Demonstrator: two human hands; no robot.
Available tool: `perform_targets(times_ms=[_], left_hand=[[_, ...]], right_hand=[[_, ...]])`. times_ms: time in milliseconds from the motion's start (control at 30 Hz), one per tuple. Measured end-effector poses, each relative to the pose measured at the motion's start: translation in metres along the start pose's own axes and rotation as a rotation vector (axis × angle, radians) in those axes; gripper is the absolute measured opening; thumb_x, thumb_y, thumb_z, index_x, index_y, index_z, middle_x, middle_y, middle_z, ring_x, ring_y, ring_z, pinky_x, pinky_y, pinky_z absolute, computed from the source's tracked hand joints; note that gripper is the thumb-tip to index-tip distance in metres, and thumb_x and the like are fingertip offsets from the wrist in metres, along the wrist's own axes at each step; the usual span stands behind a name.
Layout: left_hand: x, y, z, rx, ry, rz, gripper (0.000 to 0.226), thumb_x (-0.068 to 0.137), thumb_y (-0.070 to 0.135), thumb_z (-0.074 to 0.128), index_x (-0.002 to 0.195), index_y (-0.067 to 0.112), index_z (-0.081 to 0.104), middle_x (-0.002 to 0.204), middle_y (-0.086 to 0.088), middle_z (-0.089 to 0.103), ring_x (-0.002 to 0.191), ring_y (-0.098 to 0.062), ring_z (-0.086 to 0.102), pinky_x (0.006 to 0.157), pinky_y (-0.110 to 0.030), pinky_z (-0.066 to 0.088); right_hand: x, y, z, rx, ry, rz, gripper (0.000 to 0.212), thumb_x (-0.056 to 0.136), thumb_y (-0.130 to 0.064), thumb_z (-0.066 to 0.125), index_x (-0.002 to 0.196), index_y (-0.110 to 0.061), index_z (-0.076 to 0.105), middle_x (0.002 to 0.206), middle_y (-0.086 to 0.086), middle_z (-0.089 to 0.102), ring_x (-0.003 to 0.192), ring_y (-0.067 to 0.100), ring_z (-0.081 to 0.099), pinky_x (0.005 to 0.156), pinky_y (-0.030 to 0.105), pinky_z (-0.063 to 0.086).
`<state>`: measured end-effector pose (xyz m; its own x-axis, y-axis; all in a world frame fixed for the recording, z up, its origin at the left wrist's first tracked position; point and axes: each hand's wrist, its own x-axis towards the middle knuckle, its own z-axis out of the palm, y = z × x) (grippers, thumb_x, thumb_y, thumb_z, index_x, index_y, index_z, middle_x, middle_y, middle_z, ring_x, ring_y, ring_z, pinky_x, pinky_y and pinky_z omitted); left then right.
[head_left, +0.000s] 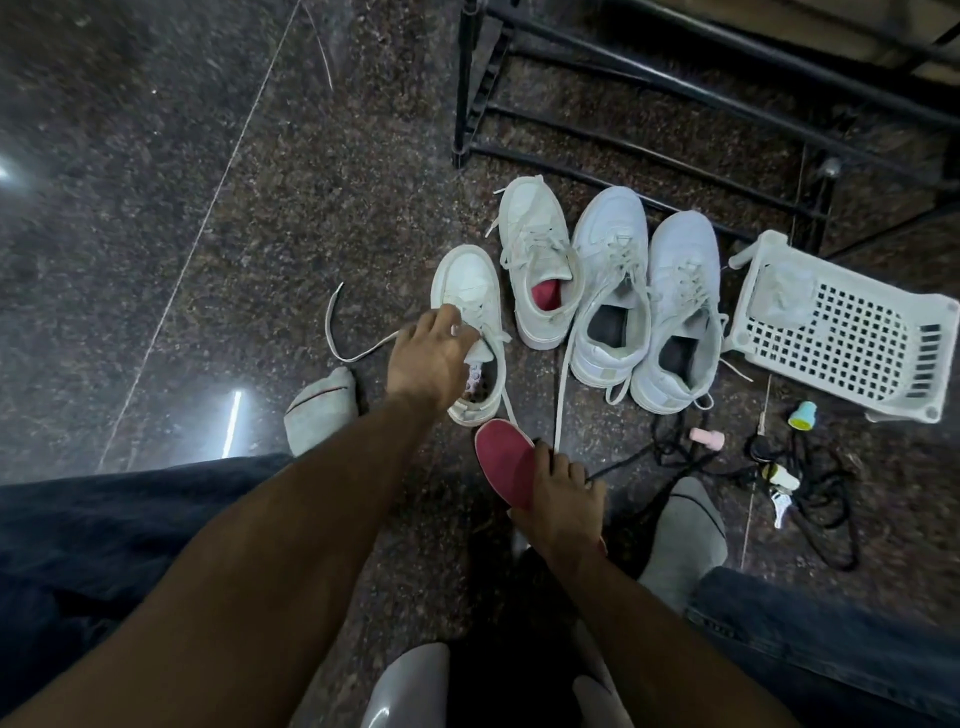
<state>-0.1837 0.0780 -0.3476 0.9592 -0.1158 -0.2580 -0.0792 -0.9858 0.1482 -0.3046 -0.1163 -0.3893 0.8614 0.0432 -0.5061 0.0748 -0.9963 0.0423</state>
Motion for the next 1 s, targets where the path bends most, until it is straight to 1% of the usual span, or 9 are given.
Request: perform_targets(times_ms=[100,200,333,467,533,633,733,833,1000], left_hand=[[0.002,0.000,0.002,0.024,0.029,0.066,0.020,0.085,0.017,0.061,0.103,0.012,0.069,0.128,-0.006,0.047,0.115,-0.028,0.049,0.091,-0.044,0.046],[0.003,-0.009,0.006,0.106,0.146,0.237,0.008,0.078,0.021,0.068,0.082,0.015,0.072,0.114,-0.002,0.058,0.103,-0.024,0.056,0.082,-0.043,0.048],[0.007,-0.014,0.001,0.123,0.197,0.424,0.015,0.084,0.020,0.052,0.081,0.015,0.065,0.084,-0.003,0.062,0.075,-0.024,0.063,0.079,-0.039,0.046],[0.013,-0.011,-0.008,0.196,0.029,0.390,0.020,0.096,0.021,0.039,0.102,0.017,0.058,0.097,-0.004,0.064,0.090,-0.026,0.065,0.103,-0.042,0.032],[0.015,-0.009,-0.011,0.232,-0.018,0.374,0.019,0.097,0.021,0.038,0.107,0.018,0.054,0.103,-0.003,0.064,0.092,-0.026,0.066,0.108,-0.043,0.026],[0.019,-0.005,-0.014,0.330,-0.064,0.398,0.020,0.097,0.021,0.036,0.110,0.019,0.051,0.103,-0.001,0.064,0.092,-0.025,0.066,0.115,-0.048,0.017],[0.022,-0.001,-0.017,0.356,-0.120,0.405,0.021,0.095,0.020,0.039,0.113,0.020,0.051,0.102,0.000,0.067,0.092,-0.025,0.068,0.118,-0.048,0.004],[0.027,0.002,-0.017,0.303,-0.171,0.371,0.021,0.097,0.024,0.041,0.114,0.022,0.053,0.108,0.000,0.069,0.101,-0.023,0.066,0.118,-0.047,0.005],[0.033,0.005,-0.018,-0.005,-0.312,0.169,0.021,0.098,0.033,0.046,0.113,0.025,0.059,0.116,-0.005,0.065,0.118,-0.024,0.052,0.114,-0.048,0.018]], right_hand=[[-0.002,0.006,-0.002,0.029,-0.002,0.009,0.096,0.052,-0.054,0.073,0.134,-0.011,0.050,0.103,0.008,0.065,0.092,0.029,0.062,0.079,0.044,0.044],[-0.001,0.011,-0.008,0.142,-0.049,0.030,0.087,0.067,-0.056,0.058,0.141,-0.016,0.039,0.119,0.005,0.060,0.109,0.029,0.057,0.090,0.045,0.039],[0.000,0.022,-0.017,0.361,-0.101,0.080,0.072,0.075,-0.052,0.056,0.137,-0.021,0.037,0.124,0.004,0.054,0.112,0.031,0.056,0.094,0.043,0.042],[-0.003,0.026,-0.026,0.516,-0.075,0.266,0.060,0.082,-0.047,0.057,0.135,-0.023,0.041,0.126,0.005,0.051,0.109,0.036,0.059,0.086,0.042,0.045],[-0.002,0.027,-0.028,0.564,-0.052,0.322,0.058,0.085,-0.046,0.055,0.136,-0.023,0.041,0.130,0.005,0.049,0.109,0.036,0.059,0.086,0.041,0.044],[0.003,0.026,-0.028,0.599,-0.071,0.306,0.064,0.084,-0.048,0.054,0.139,-0.022,0.036,0.130,0.005,0.046,0.109,0.035,0.059,0.087,0.042,0.044],[0.007,0.023,-0.028,0.548,-0.121,0.275,0.082,0.077,-0.058,0.059,0.143,-0.021,0.028,0.131,0.004,0.043,0.114,0.034,0.057,0.088,0.042,0.045],[0.011,0.022,-0.026,0.429,-0.190,0.268,0.095,0.073,-0.062,0.064,0.146,-0.018,0.022,0.135,0.005,0.040,0.117,0.033,0.055,0.088,0.042,0.046],[0.011,0.024,-0.040,0.678,-0.001,0.372,0.057,0.077,-0.048,0.061,0.127,-0.025,0.048,0.112,0.007,0.063,0.099,0.033,0.063,0.084,0.038,0.049]])
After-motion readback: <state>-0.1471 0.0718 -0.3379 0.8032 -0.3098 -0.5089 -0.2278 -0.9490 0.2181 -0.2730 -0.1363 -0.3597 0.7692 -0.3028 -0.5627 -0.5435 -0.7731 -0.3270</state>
